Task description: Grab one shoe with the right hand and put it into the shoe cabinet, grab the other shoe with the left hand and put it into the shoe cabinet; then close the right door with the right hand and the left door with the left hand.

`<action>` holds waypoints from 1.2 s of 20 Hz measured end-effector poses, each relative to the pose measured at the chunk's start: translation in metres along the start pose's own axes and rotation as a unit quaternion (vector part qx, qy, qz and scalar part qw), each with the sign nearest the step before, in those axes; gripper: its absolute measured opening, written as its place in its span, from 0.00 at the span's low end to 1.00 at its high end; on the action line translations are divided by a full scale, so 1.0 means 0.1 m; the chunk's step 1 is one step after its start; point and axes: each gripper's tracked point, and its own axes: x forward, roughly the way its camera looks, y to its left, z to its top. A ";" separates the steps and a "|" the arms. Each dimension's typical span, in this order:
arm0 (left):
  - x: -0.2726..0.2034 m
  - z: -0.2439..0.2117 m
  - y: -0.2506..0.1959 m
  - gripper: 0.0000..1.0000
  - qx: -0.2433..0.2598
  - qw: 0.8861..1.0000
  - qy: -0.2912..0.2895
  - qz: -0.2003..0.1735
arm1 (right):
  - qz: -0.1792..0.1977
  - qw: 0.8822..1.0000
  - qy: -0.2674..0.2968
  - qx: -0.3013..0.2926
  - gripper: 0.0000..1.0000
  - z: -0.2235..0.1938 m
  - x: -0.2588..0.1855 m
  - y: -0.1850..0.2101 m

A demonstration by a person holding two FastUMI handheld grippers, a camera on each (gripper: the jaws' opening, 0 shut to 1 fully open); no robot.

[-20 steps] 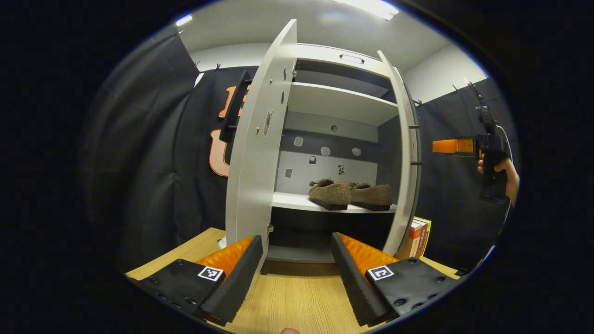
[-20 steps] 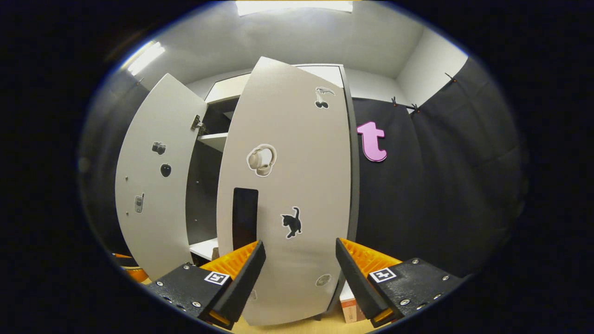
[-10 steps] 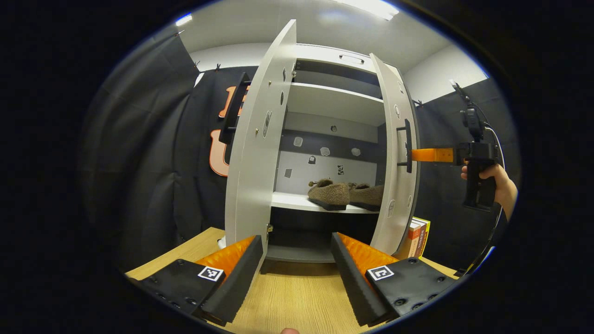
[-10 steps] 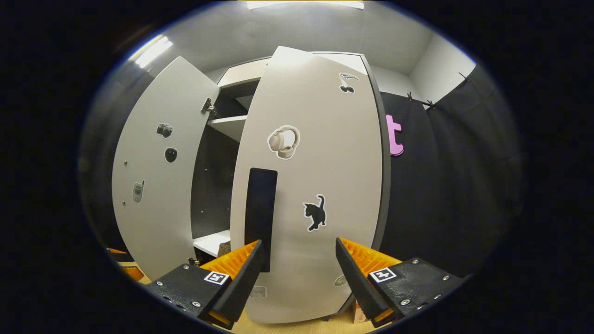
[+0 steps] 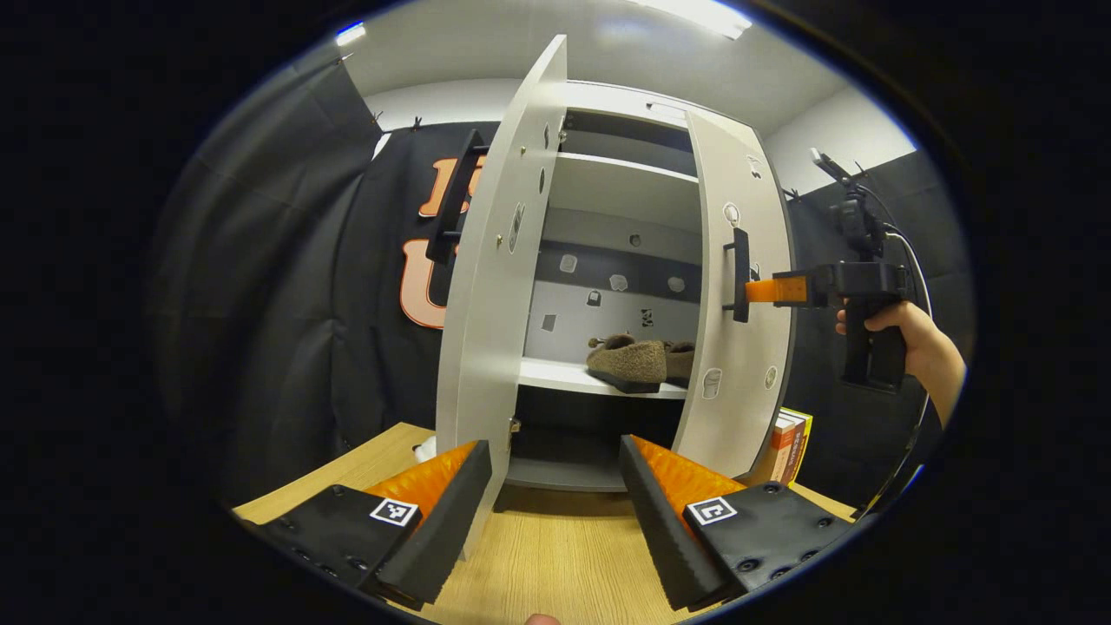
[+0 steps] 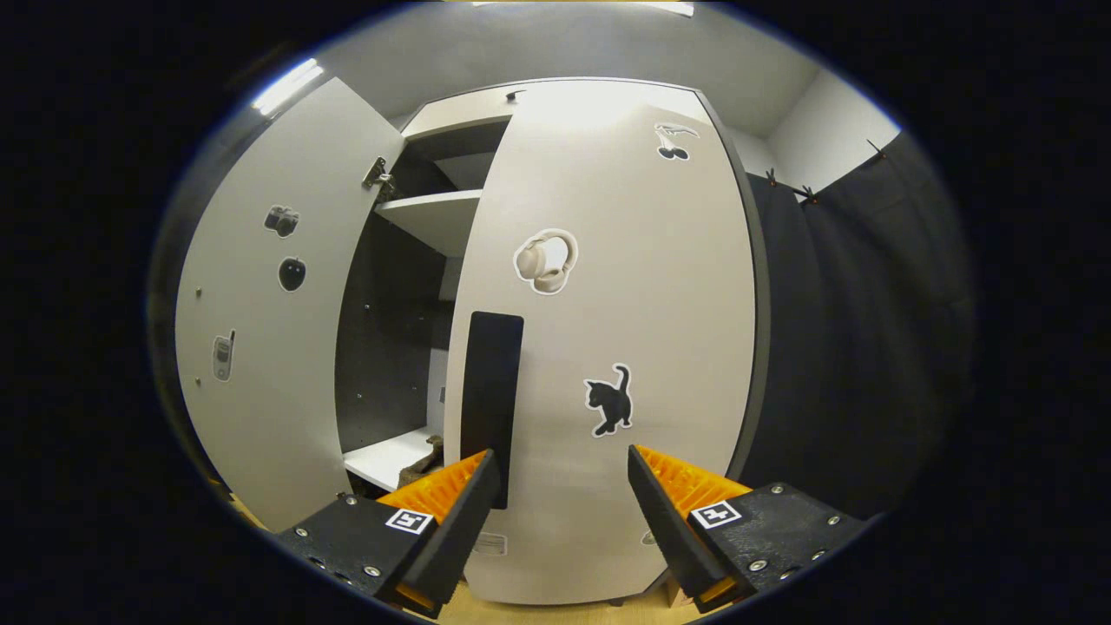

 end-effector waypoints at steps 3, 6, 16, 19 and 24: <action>0.00 0.01 0.05 0.99 0.002 1.000 -0.001 0.003 | -0.011 1.000 -0.003 -0.001 0.91 -0.02 0.11 0.03; 0.00 0.01 0.11 0.94 0.004 1.000 -0.001 0.007 | -0.011 1.000 0.000 0.009 0.91 -0.05 0.20 0.04; -0.07 0.21 0.36 0.97 -0.011 0.999 -0.018 0.028 | -0.010 0.999 0.009 0.044 0.92 -0.07 0.20 0.00; -0.11 0.28 0.59 0.97 -0.025 0.999 -0.015 0.045 | -0.013 0.999 -0.005 0.035 0.92 -0.01 0.02 -0.06; -0.19 0.54 1.32 0.97 -0.019 0.993 -0.027 0.115 | -0.016 0.999 -0.014 0.027 0.92 -0.06 -0.47 -0.15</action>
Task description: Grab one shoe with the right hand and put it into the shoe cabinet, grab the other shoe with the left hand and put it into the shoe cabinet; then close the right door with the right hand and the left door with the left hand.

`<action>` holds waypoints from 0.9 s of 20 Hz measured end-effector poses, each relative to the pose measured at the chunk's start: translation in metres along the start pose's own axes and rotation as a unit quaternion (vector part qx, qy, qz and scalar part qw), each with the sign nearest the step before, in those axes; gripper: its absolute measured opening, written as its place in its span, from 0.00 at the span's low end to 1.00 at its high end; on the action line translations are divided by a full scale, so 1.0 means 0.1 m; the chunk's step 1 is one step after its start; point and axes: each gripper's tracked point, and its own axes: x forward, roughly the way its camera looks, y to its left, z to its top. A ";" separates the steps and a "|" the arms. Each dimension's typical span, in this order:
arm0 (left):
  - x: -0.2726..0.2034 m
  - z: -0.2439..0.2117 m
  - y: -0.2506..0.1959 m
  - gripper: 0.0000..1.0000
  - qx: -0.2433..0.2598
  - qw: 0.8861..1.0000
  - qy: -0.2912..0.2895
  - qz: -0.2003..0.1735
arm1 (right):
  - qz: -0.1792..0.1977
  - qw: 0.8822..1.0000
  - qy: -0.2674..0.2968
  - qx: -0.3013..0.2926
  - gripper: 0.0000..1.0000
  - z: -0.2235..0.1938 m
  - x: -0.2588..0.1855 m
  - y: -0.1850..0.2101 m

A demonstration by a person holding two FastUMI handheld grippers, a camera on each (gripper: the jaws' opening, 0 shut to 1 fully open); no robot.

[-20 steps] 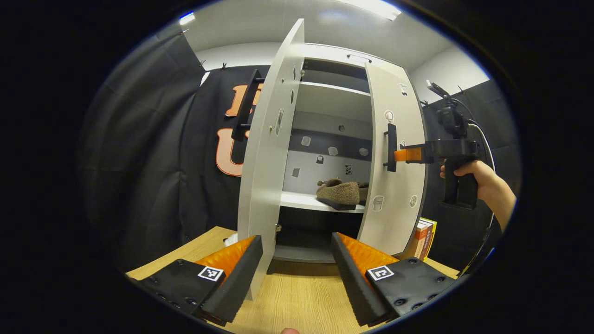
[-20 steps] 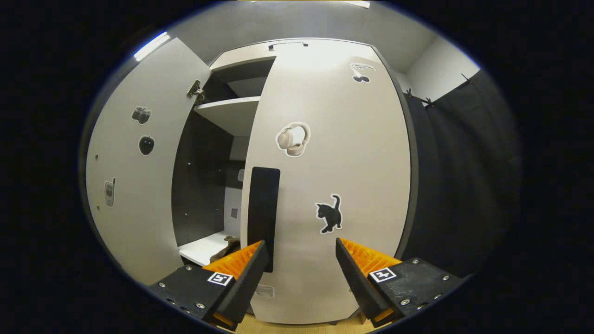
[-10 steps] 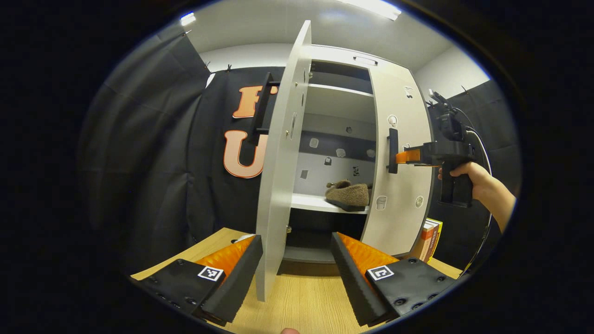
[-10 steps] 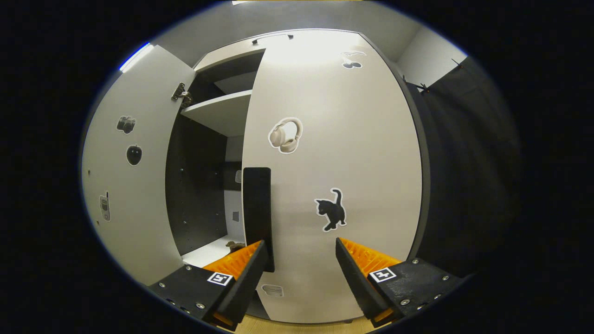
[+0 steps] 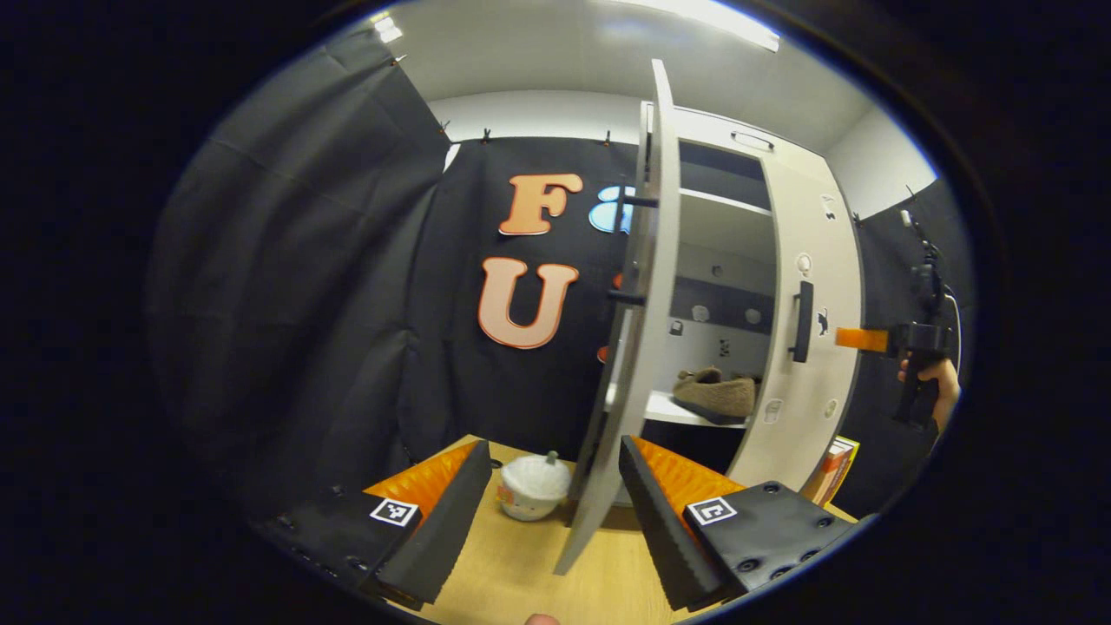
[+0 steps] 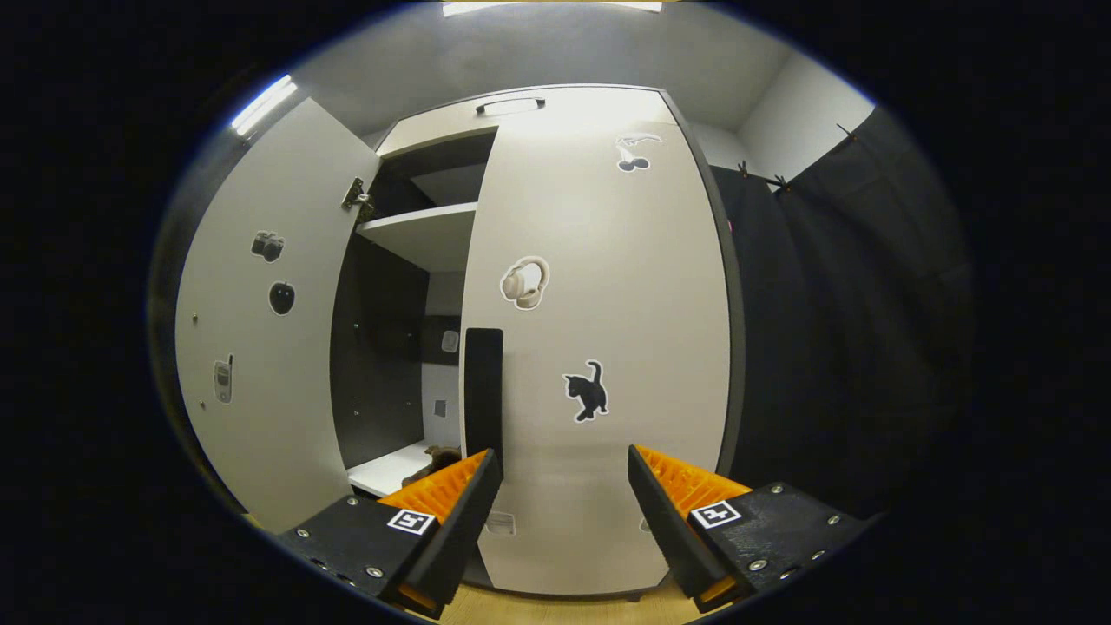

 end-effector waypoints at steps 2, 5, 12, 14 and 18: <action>0.15 0.20 0.20 0.96 0.009 1.000 -0.007 0.017 | -0.003 1.000 0.000 -0.002 0.91 -0.06 -0.18 -0.05; 0.41 0.48 0.36 0.96 0.025 0.999 -0.006 0.040 | -0.003 1.000 0.004 -0.012 0.91 -0.15 -0.40 -0.11; 0.86 1.01 0.01 0.94 0.027 0.999 -0.036 0.001 | -0.001 1.000 0.012 -0.003 0.92 -0.32 -0.74 -0.16; 0.88 1.06 0.01 0.96 0.035 0.998 -0.042 0.003 | -0.003 1.000 0.012 0.001 0.92 -0.35 -0.80 -0.20; 0.84 1.06 -0.05 0.99 0.046 0.998 -0.047 0.000 | -0.011 1.000 0.018 0.007 0.92 -0.40 -0.86 -0.35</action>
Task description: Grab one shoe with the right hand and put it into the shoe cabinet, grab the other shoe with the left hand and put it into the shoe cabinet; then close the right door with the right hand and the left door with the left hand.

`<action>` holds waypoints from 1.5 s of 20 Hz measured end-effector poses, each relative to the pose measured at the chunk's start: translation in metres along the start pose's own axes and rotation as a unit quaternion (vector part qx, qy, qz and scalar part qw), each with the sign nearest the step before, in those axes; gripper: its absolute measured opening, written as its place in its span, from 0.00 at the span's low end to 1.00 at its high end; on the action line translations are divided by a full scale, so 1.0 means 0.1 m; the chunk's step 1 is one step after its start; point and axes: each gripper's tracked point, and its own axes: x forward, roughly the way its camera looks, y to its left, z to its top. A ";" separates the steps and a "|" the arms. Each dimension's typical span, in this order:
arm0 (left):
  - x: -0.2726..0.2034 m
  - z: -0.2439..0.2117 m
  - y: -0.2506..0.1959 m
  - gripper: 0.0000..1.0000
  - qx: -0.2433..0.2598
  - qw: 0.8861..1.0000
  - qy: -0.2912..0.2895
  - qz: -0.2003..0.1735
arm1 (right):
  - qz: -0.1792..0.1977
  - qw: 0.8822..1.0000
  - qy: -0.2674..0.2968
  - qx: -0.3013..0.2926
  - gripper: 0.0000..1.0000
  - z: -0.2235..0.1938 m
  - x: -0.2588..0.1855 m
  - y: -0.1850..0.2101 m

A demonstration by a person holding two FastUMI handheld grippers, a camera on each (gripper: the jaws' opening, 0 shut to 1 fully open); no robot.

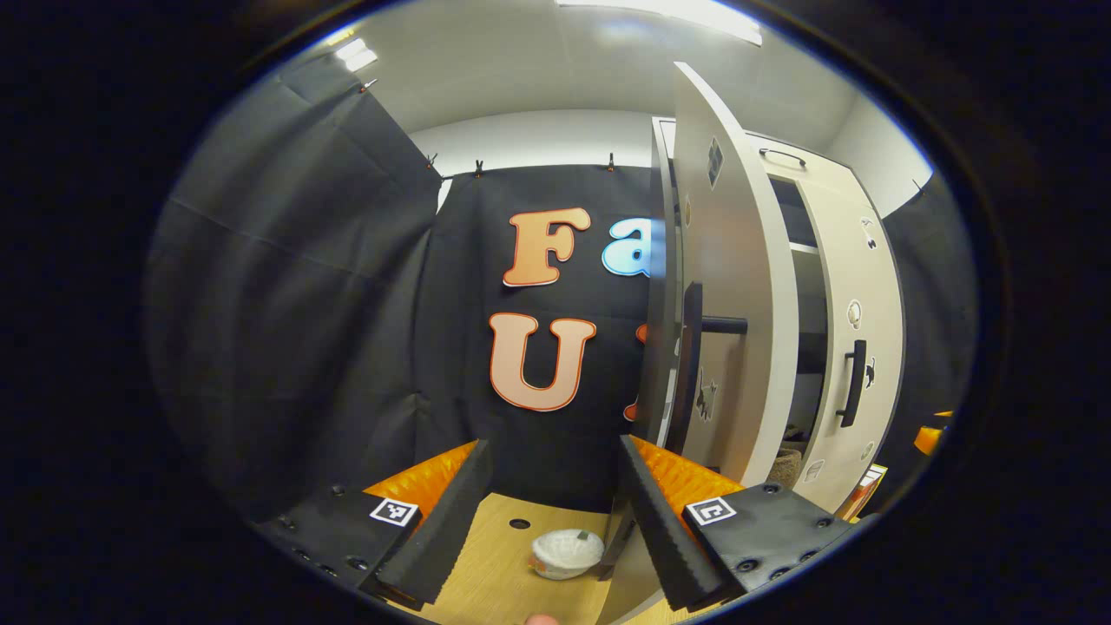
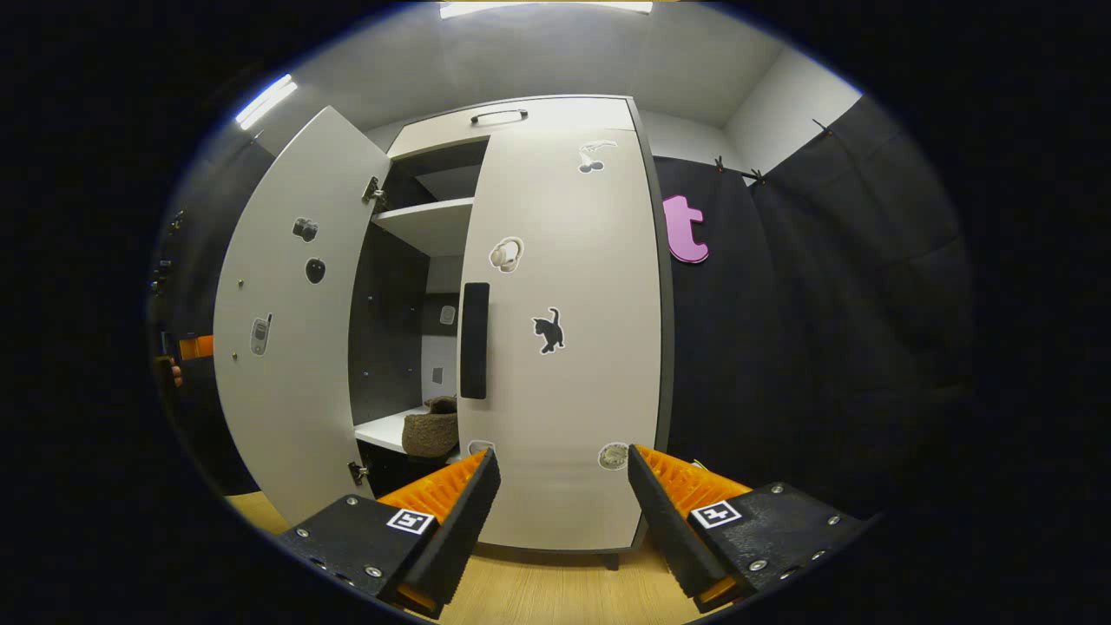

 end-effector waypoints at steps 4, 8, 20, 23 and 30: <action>-0.07 0.09 -0.12 0.96 0.064 0.998 -0.017 0.020 | 0.003 1.000 -0.003 0.000 0.92 0.03 -0.02 -0.08; -0.10 0.11 -0.21 0.96 0.081 0.996 -0.018 0.023 | 0.009 1.000 -0.003 0.001 0.92 0.02 -0.04 -0.11; -0.21 0.03 -1.14 0.96 0.064 0.995 0.000 -0.074 | 0.005 1.000 -0.001 0.009 0.92 -0.01 -0.14 -0.23; -0.15 -0.08 -1.58 0.94 0.045 0.991 0.008 -0.127 | -0.001 1.000 -0.004 0.007 0.92 0.00 -0.19 -0.28; -0.03 -0.27 -2.12 0.96 -0.005 0.983 0.035 -0.180 | -0.031 1.000 -0.002 0.004 0.92 -0.03 -0.34 -0.45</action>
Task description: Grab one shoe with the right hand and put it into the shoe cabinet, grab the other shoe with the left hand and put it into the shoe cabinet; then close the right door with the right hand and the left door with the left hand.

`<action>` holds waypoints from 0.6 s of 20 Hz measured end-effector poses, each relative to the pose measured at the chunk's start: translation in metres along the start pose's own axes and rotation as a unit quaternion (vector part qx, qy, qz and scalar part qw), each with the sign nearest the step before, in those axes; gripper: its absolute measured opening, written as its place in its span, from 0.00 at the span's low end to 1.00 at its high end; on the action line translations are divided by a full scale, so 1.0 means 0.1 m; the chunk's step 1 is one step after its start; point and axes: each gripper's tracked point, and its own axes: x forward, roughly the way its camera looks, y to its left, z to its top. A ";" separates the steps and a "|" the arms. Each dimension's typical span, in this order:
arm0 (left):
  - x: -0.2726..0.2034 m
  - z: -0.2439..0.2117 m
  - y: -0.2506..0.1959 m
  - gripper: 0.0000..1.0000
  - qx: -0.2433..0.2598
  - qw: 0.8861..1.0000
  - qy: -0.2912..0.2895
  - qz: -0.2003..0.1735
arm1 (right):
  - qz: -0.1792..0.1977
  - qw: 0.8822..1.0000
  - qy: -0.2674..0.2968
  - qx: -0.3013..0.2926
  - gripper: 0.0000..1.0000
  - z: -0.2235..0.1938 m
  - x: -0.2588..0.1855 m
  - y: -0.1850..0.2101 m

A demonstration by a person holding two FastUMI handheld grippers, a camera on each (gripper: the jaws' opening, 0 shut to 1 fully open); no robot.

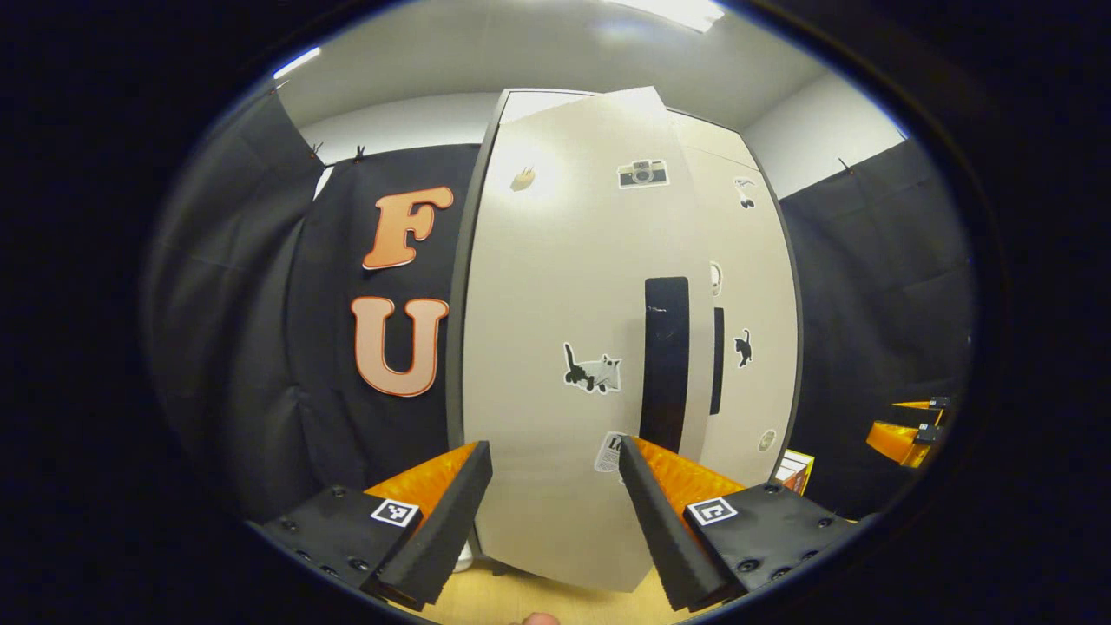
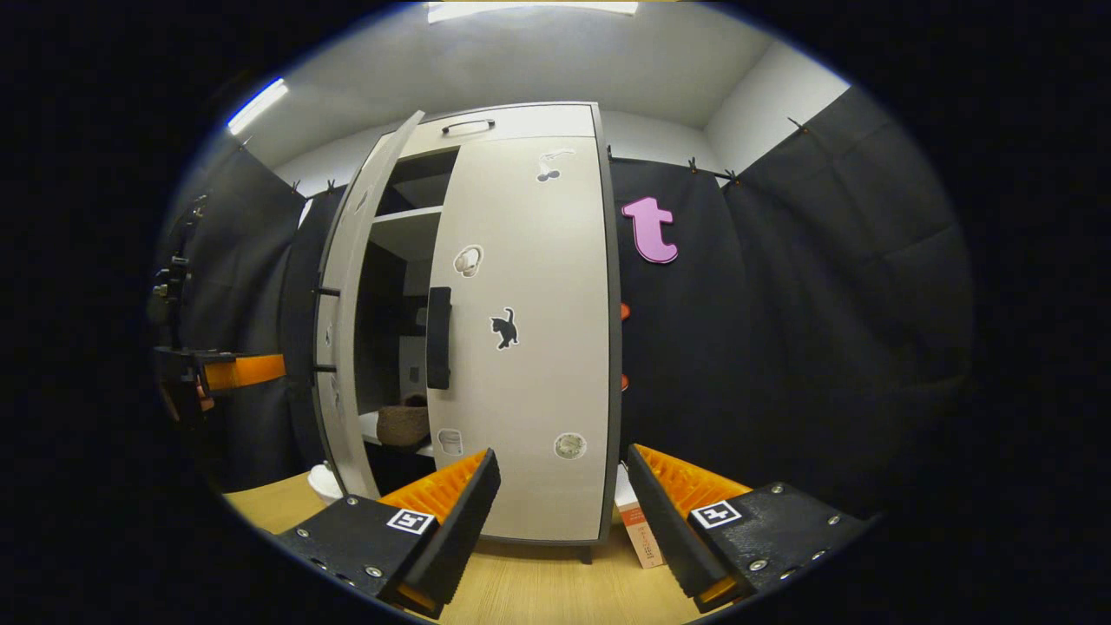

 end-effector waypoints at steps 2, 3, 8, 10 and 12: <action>0.09 0.02 -0.09 0.94 -0.005 1.000 -0.002 -0.008 | -0.007 1.000 0.004 -0.003 0.92 -0.02 -0.02 -0.06; 0.15 0.02 -0.15 0.94 -0.007 1.000 -0.001 -0.014 | -0.009 1.000 0.005 -0.003 0.92 -0.02 -0.03 -0.08; 0.44 0.00 -0.32 0.97 0.000 1.000 0.001 -0.025 | -0.022 1.000 0.005 -0.006 0.92 -0.03 -0.06 -0.19; 0.53 -0.01 -0.35 0.96 0.005 1.000 0.002 -0.026 | -0.027 1.000 0.006 -0.006 0.92 -0.03 -0.07 -0.24; 0.62 -0.03 -0.38 0.96 0.005 1.000 0.005 -0.028 | -0.033 0.999 0.007 -0.005 0.92 -0.04 -0.06 -0.30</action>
